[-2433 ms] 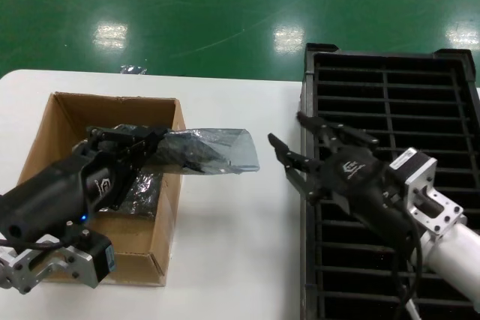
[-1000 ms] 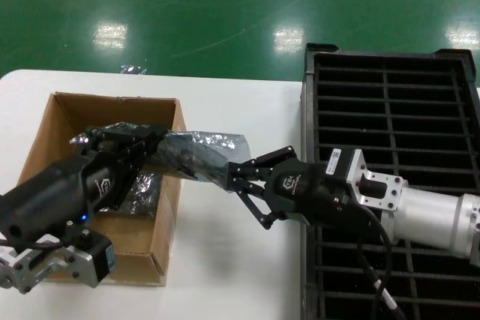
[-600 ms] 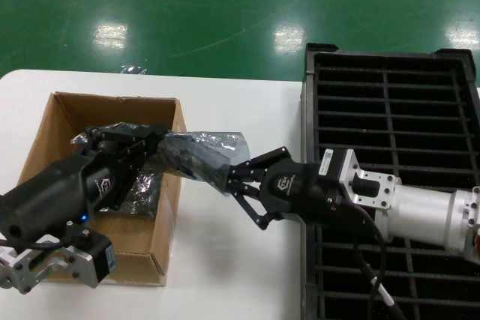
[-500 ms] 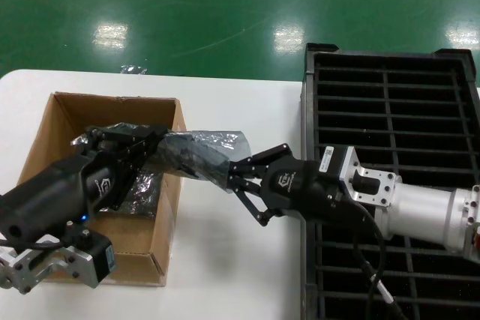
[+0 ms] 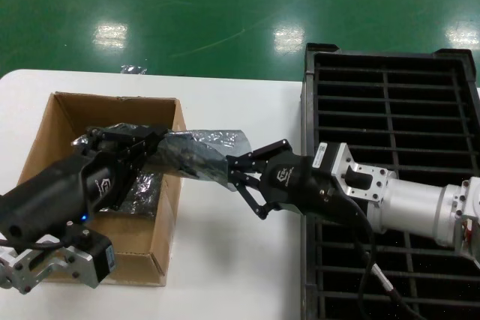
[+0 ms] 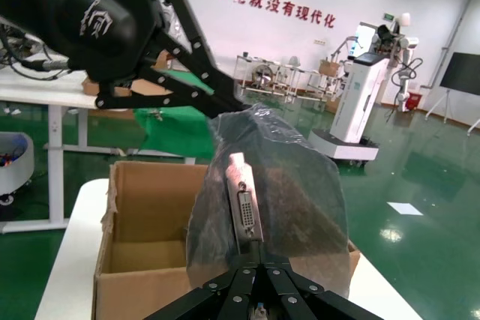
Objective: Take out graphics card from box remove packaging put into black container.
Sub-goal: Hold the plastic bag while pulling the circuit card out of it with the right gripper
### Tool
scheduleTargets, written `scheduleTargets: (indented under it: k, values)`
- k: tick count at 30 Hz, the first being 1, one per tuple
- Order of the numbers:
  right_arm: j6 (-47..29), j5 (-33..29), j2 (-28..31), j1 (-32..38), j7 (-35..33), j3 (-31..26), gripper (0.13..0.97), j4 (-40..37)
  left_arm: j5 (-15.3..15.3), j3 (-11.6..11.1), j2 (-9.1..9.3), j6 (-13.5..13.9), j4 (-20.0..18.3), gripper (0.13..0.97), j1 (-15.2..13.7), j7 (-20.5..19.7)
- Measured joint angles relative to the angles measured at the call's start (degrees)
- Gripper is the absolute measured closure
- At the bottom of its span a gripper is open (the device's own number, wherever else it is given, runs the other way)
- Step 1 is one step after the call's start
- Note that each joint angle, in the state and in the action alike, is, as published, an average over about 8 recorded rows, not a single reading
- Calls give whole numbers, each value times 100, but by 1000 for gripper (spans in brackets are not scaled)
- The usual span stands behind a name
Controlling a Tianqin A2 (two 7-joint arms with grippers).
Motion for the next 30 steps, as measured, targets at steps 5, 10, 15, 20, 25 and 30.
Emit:
scheduleTargets:
  k: [5, 10, 15, 20, 25, 30]
  values:
    - [-51, -66, -7, -35, -40, -10, 963, 23, 0, 0, 0, 0, 0, 958, 0, 0]
    - [-106, -87, -35, -47, -99, 4, 948, 18, 0, 0, 0, 0, 0, 958, 0, 0]
    - [-151, -80, -84, -30, -148, 33, 922, -24, 0, 0, 0, 0, 0, 958, 0, 0]
    - [-175, -77, -140, -9, -169, 57, 869, -74, 0, 0, 0, 0, 0, 958, 0, 0]
    - [-154, -72, -233, 31, -203, 93, 816, -183, 0, 0, 0, 0, 0, 958, 0, 0]
    - [-121, -62, -332, 67, -237, 128, 821, -302, 0, 0, 0, 0, 0, 958, 0, 0]
